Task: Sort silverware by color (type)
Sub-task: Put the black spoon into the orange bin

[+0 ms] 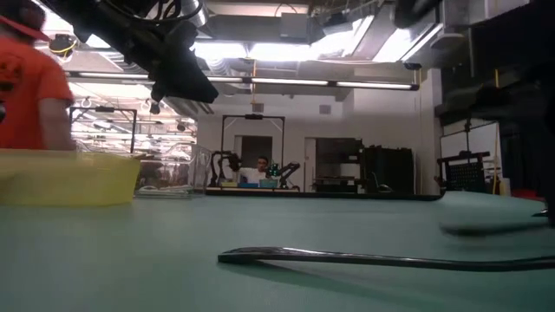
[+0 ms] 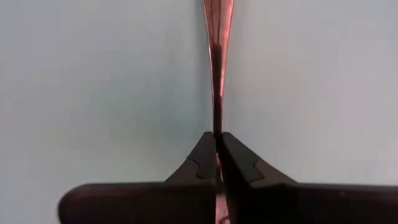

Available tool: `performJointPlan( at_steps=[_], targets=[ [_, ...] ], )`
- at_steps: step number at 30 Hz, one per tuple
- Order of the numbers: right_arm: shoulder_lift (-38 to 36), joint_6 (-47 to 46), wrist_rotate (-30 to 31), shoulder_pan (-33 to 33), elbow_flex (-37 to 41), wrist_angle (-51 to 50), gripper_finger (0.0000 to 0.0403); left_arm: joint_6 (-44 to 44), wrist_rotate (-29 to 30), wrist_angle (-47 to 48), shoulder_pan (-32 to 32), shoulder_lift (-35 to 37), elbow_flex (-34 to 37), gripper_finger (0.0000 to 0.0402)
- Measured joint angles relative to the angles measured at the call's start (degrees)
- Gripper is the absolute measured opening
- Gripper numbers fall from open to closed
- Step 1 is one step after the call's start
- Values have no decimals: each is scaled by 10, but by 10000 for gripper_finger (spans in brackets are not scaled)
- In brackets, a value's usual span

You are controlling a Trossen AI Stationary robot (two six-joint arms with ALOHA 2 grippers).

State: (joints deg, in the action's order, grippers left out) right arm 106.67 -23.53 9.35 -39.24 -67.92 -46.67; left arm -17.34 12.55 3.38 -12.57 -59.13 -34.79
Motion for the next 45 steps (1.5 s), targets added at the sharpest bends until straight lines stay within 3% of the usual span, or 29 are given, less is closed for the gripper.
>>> performJointPlan(
  at_steps=[11,16,25,33,38,45],
  targets=[
    [-95,0,99,19,0,-122,0,0,0,0,0,0,0,98],
    [-148,1,172,51,-1,-154,0,0,0,0,0,0,0,98],
    [-204,-1,272,156,42,-68,0,-11,-1,0,0,0,0,98],
    [-195,28,233,261,78,191,0,-36,-2,-5,0,0,0,98],
    [-188,96,145,312,87,344,0,-37,-3,-5,0,0,0,98],
    [-168,148,14,366,87,479,0,-4,-3,-28,22,0,0,98]
  ],
)
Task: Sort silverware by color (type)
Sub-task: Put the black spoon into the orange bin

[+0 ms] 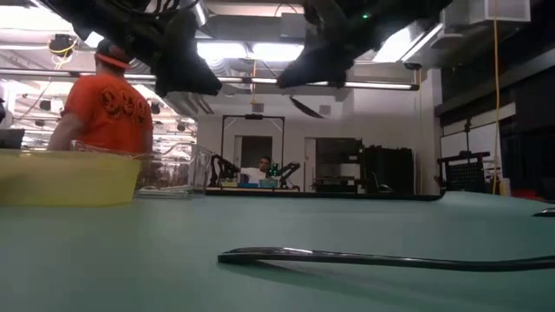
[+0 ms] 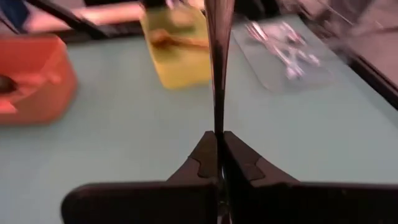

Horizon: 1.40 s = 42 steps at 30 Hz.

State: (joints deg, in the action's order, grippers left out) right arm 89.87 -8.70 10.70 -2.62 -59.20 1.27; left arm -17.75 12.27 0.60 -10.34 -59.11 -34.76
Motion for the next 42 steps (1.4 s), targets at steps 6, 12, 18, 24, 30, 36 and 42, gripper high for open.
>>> performJointPlan(
  at_steps=[6,12,18,24,30,36,42],
  targets=[
    [18,14,-98,31,0,71,0,73,-41,-48,34,0,0,98],
    [20,56,-207,44,0,132,0,109,-75,-99,63,0,0,98],
    [20,92,-290,41,0,203,0,132,-83,-144,84,0,0,98],
    [20,92,-321,41,0,241,0,183,-123,-186,106,0,0,98],
    [20,92,-323,41,0,247,0,187,-123,-234,121,0,0,98],
    [19,92,-298,41,0,256,0,199,-119,-253,131,0,0,98],
    [19,92,-298,41,0,260,0,200,-118,-265,131,0,0,98]
  ],
)
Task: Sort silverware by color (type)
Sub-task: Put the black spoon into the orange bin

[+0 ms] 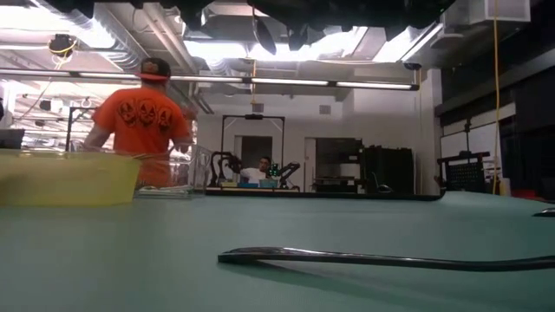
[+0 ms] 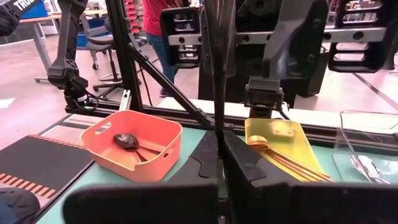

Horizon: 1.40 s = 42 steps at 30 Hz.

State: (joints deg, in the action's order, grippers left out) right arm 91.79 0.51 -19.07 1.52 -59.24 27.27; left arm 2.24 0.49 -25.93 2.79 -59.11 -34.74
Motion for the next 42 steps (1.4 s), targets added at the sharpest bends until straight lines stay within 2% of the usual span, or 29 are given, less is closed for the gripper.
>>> performJointPlan(
  at_steps=[16,23,30,34,42],
  targets=[
    [0,-1,0,0,0,14,0,9,-12,-73,0,-35,0,98],
    [0,-2,0,0,0,14,0,20,-14,-74,0,-36,0,98],
    [0,-2,23,0,0,14,0,63,-42,-77,0,-36,0,98],
    [0,-2,45,-1,0,14,0,106,-43,-77,0,-36,0,98],
    [0,-2,50,-1,0,14,0,176,-44,-77,-1,-36,0,98]
  ],
)
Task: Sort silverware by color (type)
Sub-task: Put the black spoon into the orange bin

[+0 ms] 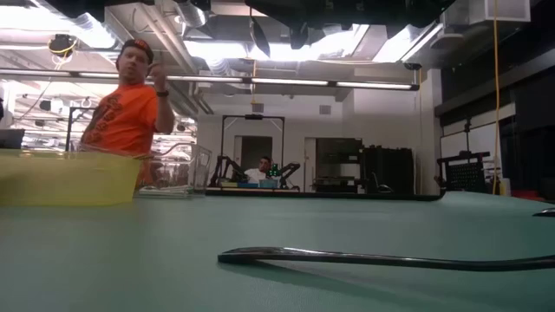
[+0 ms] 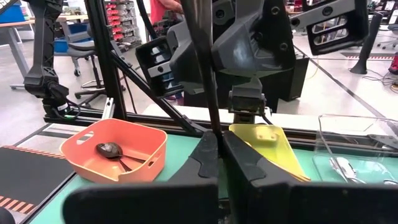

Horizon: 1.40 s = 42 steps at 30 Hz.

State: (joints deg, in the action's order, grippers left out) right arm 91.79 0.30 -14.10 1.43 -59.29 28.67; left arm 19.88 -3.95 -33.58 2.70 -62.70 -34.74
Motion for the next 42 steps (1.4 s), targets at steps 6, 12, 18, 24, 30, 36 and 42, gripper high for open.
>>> performJointPlan(
  at_steps=[6,12,18,24,30,36,42],
  targets=[
    [0,0,1,0,0,0,0,2,4,0,0,0,0,98],
    [0,0,4,1,0,-1,0,2,24,0,0,0,0,98],
    [0,0,4,1,0,-1,0,2,33,0,1,0,0,98],
    [0,0,27,0,0,-1,0,2,56,0,1,0,0,98],
    [0,0,32,1,0,-1,0,2,70,0,1,0,0,98],
    [0,0,79,0,0,-1,0,1,99,0,0,0,0,98],
    [0,0,97,0,0,-1,0,0,134,0,1,0,0,98]
  ],
)
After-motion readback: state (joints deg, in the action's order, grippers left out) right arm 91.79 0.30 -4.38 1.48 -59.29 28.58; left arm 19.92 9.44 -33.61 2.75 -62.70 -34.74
